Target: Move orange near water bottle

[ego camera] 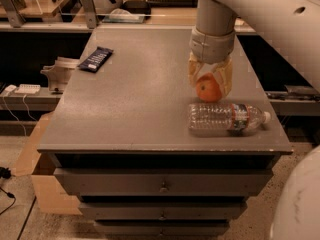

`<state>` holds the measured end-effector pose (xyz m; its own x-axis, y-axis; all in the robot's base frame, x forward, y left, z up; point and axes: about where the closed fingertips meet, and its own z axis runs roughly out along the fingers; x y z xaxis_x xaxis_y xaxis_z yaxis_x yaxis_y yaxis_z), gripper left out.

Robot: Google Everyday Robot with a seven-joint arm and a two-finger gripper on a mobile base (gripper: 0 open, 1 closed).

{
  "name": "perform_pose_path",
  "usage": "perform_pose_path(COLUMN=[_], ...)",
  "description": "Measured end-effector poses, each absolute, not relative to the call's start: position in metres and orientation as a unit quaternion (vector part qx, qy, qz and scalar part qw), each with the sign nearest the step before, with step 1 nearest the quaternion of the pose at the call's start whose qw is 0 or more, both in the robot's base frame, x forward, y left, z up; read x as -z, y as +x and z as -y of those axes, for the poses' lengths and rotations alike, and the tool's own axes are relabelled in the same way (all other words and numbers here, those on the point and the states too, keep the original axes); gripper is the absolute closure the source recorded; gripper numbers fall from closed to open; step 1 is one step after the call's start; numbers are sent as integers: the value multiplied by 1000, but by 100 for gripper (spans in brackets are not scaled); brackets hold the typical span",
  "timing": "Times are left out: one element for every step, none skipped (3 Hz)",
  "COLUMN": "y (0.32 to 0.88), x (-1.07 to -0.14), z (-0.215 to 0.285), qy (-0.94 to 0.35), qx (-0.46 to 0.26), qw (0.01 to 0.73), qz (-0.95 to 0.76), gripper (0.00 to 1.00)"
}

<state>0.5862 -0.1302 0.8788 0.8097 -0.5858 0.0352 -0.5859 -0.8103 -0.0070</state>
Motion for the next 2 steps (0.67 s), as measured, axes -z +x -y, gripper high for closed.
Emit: perform_pose_path(y=[587, 594], x=[-872, -865], z=[131, 131], qy=[958, 961], qx=[-6, 0], qw=[3, 8], qz=[288, 278], gripper=[100, 83])
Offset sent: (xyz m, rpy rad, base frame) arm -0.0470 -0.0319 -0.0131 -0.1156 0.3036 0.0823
